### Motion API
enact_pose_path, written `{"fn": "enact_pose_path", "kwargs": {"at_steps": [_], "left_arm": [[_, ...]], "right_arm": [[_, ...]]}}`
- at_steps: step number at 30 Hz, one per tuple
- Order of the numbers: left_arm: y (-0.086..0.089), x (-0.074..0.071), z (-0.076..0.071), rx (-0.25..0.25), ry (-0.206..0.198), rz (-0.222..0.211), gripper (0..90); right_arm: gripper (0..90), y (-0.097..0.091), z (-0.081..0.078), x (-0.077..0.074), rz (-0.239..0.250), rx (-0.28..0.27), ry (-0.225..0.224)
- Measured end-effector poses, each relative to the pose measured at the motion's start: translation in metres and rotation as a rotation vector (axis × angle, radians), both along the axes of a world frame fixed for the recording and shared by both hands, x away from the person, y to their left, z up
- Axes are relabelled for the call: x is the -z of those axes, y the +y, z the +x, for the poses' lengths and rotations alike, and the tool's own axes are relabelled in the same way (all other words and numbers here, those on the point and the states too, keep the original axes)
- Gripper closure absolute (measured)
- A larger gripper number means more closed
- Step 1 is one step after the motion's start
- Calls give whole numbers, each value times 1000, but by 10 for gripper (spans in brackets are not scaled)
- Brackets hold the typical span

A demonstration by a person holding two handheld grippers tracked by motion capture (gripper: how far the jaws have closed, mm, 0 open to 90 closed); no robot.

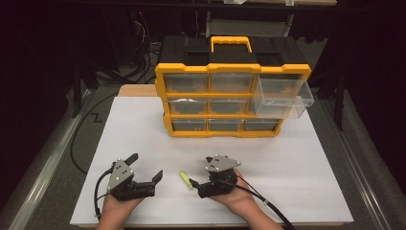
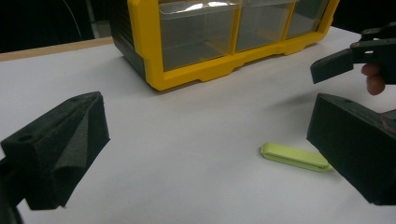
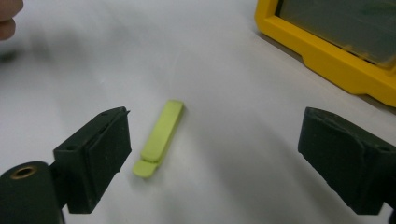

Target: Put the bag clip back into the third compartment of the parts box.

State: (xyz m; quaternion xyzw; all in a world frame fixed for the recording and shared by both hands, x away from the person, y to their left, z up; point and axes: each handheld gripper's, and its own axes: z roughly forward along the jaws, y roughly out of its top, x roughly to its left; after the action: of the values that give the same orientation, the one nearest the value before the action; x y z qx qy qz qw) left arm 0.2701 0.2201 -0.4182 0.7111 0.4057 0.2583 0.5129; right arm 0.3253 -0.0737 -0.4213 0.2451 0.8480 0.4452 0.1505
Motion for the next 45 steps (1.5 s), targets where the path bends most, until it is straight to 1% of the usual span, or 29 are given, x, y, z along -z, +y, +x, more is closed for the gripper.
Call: {"fn": "enact_pose_path", "kwargs": {"at_steps": [3,7,9,10,12,13,14,16,17,18,19,20,21,24,28,33,35,45], "left_arm": [[0,0,0,2,0,2,4],[0,0,0,3,3,-2,4],[0,1,0,4,7,-1,4],[0,1,1,4,7,-2,4],[-1,2,1,5,10,0,4],[-1,2,1,5,11,1,4],[-1,2,1,5,11,0,4],[-1,2,0,5,10,-2,4],[-1,1,0,5,10,-2,4],[-1,1,0,4,8,-5,4],[-1,1,0,5,8,-5,4],[-1,1,0,5,9,-6,4],[-1,1,0,5,9,-6,4],[-1,2,0,9,11,-4,4],[-1,2,0,11,12,-4,4],[-1,2,0,9,11,-4,4],[-1,2,0,8,9,-8,4],[1,0,-2,3,0,-20,4]], "right_arm": [[130,9,3,0,0,-12,8],[166,21,6,-1,-6,-22,7],[189,25,7,-1,-2,-29,16],[206,27,7,-1,-8,-28,22],[251,30,9,0,-11,-34,37],[317,32,9,0,-33,-36,52],[317,32,9,0,-33,-36,52],[365,33,7,2,-53,-41,56],[382,33,7,3,-53,-44,70],[423,34,6,4,-62,-56,90],[423,34,6,4,-62,-56,90],[460,35,4,6,-68,-69,106],[460,35,4,6,-68,-69,106],[521,37,2,9,-78,-83,118],[598,38,2,12,-96,-88,129],[636,40,2,15,-116,-80,138],[664,40,2,16,-126,-72,131],[683,41,2,18,-135,-76,125]]}}
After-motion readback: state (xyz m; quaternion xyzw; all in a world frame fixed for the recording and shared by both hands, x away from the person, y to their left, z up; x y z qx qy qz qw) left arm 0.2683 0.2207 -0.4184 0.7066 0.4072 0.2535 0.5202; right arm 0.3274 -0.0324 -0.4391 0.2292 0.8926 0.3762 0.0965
